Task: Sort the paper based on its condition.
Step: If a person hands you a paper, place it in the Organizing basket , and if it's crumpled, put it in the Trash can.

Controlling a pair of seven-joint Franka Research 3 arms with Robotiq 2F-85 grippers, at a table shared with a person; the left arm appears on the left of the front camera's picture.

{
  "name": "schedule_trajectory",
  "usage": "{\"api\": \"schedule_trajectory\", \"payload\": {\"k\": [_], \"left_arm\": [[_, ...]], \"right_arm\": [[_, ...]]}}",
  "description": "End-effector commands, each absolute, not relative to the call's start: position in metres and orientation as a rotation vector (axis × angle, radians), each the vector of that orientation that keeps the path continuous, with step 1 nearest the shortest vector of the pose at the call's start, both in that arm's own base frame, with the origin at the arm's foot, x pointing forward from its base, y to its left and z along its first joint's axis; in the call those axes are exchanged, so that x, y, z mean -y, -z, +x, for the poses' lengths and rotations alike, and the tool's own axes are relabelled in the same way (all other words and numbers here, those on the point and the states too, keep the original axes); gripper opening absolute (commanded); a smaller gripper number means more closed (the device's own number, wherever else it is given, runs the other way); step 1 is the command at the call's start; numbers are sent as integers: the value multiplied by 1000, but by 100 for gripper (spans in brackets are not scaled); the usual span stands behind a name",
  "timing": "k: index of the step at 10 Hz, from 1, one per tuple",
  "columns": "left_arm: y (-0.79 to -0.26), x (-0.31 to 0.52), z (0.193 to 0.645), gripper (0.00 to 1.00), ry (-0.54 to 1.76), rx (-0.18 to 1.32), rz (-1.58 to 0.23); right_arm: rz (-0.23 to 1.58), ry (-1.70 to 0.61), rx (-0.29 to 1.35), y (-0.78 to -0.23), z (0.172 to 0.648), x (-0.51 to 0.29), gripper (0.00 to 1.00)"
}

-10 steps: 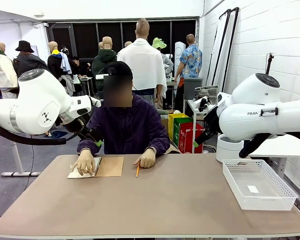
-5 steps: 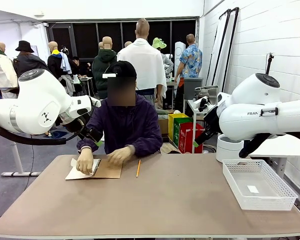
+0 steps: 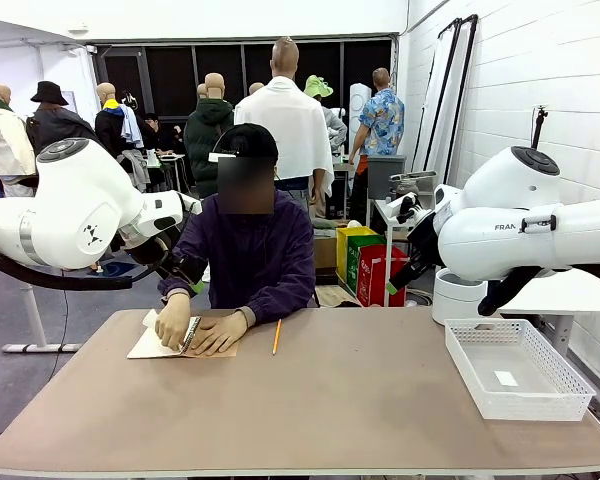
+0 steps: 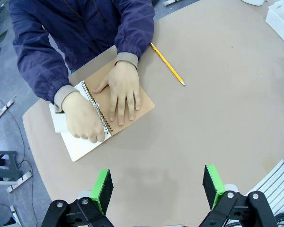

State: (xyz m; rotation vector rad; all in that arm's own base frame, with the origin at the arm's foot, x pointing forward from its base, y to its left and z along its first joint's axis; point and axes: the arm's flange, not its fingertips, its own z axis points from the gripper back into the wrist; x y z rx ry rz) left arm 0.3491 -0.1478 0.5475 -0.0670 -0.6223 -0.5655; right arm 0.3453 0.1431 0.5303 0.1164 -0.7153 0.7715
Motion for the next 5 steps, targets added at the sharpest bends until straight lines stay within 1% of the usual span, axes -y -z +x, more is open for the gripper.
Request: {"api": "schedule_trajectory", "payload": {"k": [1, 5], "left_arm": [[-548, 149, 350, 100, 568, 621, -68], [-548, 149, 350, 100, 568, 621, -68]], "right_arm": [[122, -773, 713, -529, 346, -143, 100], [122, -773, 713, -529, 346, -143, 100]]}}
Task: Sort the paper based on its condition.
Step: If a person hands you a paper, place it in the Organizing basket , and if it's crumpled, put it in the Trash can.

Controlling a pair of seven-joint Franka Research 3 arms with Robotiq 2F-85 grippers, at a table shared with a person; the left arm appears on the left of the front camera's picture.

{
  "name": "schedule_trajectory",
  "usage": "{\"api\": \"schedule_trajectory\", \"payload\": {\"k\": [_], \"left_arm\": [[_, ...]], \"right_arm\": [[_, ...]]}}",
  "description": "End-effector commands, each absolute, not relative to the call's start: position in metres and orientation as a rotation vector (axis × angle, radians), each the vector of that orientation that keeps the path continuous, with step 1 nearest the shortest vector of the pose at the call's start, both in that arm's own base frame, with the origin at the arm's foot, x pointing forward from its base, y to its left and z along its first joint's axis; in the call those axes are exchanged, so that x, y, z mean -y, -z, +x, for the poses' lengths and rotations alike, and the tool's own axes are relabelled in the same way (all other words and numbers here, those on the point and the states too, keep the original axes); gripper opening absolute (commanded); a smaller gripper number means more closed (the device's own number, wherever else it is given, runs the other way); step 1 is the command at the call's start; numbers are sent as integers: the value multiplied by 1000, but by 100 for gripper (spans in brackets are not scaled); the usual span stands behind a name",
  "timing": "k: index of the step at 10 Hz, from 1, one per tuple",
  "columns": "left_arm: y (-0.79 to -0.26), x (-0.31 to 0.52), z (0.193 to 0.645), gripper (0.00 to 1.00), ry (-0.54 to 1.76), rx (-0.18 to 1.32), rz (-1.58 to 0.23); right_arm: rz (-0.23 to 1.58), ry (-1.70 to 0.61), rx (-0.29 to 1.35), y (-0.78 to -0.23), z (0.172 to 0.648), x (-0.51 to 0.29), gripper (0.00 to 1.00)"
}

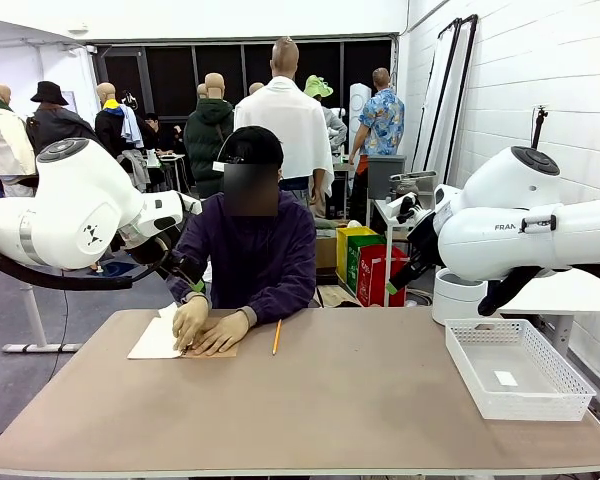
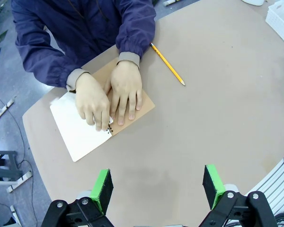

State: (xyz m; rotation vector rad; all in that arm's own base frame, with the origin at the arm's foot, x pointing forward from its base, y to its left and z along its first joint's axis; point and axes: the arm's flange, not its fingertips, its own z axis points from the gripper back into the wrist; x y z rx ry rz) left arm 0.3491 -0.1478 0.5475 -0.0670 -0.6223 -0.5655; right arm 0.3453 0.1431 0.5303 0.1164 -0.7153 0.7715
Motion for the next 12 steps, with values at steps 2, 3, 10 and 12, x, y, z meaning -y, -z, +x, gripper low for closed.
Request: {"api": "schedule_trajectory", "payload": {"k": [2, 3, 10, 12], "left_arm": [[-548, 149, 350, 100, 568, 621, -68], [-548, 149, 350, 100, 568, 621, -68], [-548, 149, 350, 100, 568, 621, -68], [-548, 149, 350, 100, 568, 621, -68]], "right_arm": [[122, -773, 713, -529, 346, -143, 100], [122, -773, 713, -529, 346, -143, 100], [122, -773, 713, -529, 346, -143, 100], [122, -773, 713, -529, 346, -143, 100]]}}
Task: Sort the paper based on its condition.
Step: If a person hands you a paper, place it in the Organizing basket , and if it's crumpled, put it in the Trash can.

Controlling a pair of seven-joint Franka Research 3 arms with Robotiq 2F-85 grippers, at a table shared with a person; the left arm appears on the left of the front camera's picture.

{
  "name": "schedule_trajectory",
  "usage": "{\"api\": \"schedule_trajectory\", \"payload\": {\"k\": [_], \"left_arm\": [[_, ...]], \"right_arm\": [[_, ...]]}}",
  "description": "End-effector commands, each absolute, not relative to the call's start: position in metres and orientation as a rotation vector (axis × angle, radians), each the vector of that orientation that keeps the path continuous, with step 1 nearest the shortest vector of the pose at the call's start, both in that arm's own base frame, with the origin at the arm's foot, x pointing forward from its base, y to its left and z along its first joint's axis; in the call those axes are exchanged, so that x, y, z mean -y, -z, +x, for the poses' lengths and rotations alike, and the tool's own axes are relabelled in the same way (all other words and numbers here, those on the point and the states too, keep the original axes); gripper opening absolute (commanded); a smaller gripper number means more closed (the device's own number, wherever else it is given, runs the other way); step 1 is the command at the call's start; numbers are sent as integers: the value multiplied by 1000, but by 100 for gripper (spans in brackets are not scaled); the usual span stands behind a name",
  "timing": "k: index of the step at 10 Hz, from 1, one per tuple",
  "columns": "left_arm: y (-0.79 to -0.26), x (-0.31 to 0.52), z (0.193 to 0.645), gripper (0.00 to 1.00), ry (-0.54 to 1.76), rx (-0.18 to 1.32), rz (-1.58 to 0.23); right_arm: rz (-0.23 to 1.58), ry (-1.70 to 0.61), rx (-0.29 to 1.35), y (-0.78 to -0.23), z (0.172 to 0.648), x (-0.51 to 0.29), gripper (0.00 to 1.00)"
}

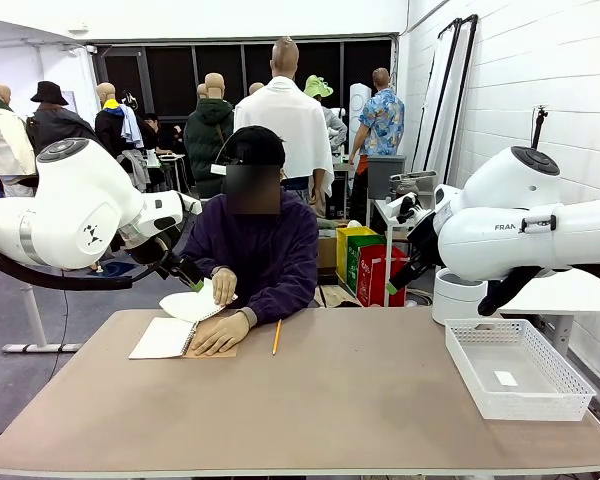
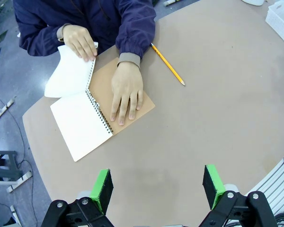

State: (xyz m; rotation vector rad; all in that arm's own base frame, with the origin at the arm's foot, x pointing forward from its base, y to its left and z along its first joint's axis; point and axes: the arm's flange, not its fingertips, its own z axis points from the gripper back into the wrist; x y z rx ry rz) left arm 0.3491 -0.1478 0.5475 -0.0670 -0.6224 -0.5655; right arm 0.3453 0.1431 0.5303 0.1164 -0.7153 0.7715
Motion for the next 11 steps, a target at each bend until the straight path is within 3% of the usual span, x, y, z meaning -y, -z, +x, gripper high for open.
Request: {"api": "schedule_trajectory", "payload": {"k": [1, 11], "left_arm": [[-548, 149, 350, 100, 568, 621, -68], [-548, 149, 350, 100, 568, 621, -68]], "right_arm": [[122, -773, 713, -529, 346, -143, 100], [122, -773, 713, -529, 346, -143, 100]]}}
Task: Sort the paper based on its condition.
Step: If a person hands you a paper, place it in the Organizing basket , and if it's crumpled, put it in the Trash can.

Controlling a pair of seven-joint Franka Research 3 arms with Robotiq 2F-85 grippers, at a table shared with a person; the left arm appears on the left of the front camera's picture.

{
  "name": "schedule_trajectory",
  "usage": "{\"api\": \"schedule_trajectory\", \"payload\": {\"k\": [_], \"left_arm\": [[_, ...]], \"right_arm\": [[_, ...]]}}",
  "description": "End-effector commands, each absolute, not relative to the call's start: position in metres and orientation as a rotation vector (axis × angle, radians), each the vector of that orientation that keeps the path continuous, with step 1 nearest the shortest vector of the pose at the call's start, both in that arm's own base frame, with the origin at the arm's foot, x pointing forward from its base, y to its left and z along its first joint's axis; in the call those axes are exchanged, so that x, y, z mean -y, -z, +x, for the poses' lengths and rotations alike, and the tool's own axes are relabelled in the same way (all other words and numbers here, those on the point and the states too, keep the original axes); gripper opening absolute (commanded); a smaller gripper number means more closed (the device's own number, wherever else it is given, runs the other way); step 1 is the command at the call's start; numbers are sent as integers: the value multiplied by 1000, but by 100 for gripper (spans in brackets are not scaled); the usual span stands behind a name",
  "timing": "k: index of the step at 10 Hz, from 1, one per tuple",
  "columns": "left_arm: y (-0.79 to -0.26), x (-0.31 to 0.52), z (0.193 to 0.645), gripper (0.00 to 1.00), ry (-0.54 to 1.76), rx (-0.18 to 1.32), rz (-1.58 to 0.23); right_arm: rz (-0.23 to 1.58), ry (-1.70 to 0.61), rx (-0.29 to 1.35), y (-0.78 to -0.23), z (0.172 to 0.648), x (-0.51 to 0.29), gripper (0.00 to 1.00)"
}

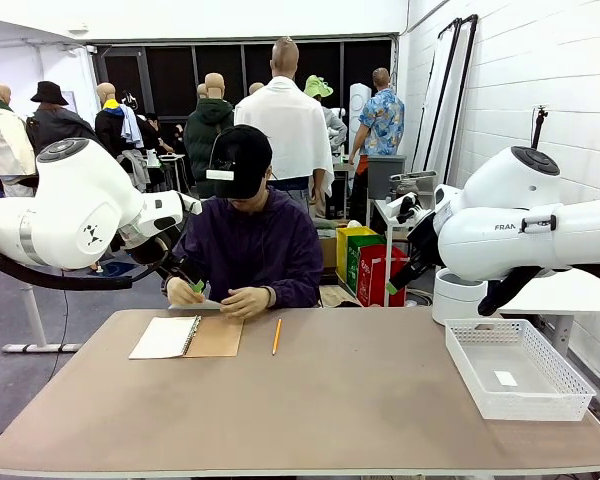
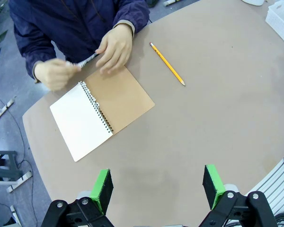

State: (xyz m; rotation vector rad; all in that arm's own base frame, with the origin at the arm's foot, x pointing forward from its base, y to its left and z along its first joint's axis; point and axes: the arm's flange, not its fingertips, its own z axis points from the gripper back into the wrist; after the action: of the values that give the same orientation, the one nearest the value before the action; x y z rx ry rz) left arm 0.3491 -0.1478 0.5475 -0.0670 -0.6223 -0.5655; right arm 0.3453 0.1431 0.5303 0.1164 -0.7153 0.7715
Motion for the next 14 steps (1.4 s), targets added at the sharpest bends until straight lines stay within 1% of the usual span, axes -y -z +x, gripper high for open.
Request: {"api": "schedule_trajectory", "payload": {"k": [1, 14], "left_arm": [[-548, 149, 350, 100, 568, 621, -68], [-548, 149, 350, 100, 568, 621, -68]], "right_arm": [[122, -773, 713, -529, 346, -143, 100], [122, -773, 713, -529, 346, -143, 100]]}}
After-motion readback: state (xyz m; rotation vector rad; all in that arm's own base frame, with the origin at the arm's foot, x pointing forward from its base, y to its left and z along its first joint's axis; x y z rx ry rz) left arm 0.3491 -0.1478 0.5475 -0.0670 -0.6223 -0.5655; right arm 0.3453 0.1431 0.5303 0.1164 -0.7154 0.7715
